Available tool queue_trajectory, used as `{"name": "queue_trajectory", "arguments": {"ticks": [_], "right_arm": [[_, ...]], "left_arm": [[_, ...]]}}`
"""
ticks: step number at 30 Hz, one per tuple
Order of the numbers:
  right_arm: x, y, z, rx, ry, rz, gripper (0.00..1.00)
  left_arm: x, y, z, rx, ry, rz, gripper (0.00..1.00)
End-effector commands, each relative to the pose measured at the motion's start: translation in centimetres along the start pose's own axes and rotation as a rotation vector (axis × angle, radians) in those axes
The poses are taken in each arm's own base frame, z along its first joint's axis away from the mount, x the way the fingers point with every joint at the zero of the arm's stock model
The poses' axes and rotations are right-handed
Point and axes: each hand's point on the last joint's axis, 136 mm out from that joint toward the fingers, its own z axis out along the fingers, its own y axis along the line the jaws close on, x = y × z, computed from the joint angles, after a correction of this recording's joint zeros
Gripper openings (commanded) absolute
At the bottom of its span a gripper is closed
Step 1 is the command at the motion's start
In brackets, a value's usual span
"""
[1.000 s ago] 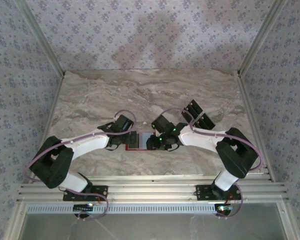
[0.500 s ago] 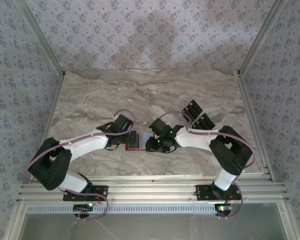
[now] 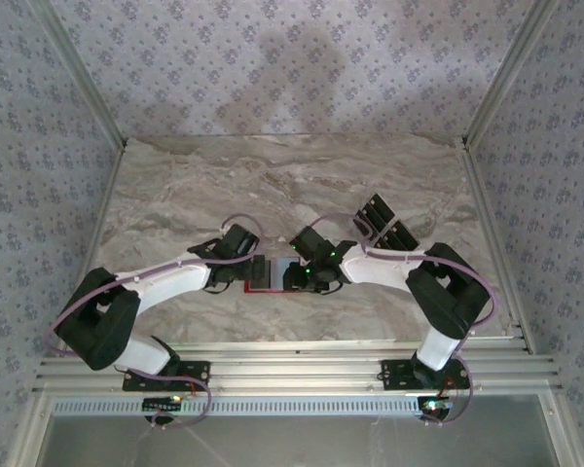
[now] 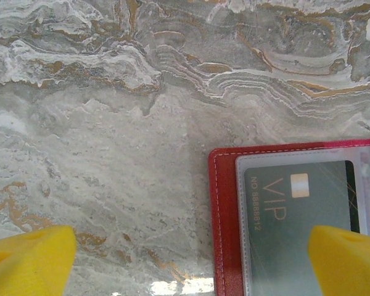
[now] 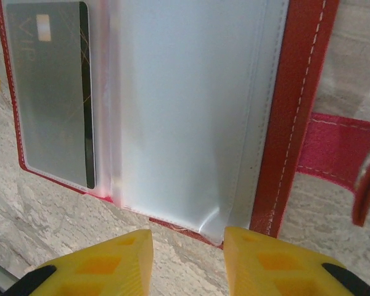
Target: Put the credit cards into the card holder
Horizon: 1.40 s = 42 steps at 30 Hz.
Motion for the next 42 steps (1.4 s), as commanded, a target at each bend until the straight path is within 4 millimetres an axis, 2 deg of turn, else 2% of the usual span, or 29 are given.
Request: {"name": "queue_trajectory", "arguments": {"ticks": [1, 18, 32, 38, 42], "right_arm": [[-0.7, 0.0, 0.2, 0.005, -0.009, 0.007, 0.36], [-0.6, -0.2, 0.9, -0.007, 0.001, 0.036, 0.30], [-0.5, -0.5, 1.0, -0.007, 0.005, 0.044, 0.08], [-1.3, 0.5, 0.7, -0.042, -0.007, 0.029, 0.01], [-1.8, 1.7, 0.5, -0.072, -0.008, 0.009, 0.00]], "left_arm": [[-0.1, 0.1, -0.1, -0.003, -0.014, 0.006, 0.97], [-0.1, 0.3, -0.3, -0.003, -0.020, 0.006, 0.97], [-0.3, 0.3, -0.4, -0.004, -0.027, 0.006, 0.97], [-0.7, 0.7, -0.8, -0.014, -0.043, -0.011, 0.97], [-1.1, 1.5, -1.4, -0.032, -0.067, -0.042, 0.97]]}}
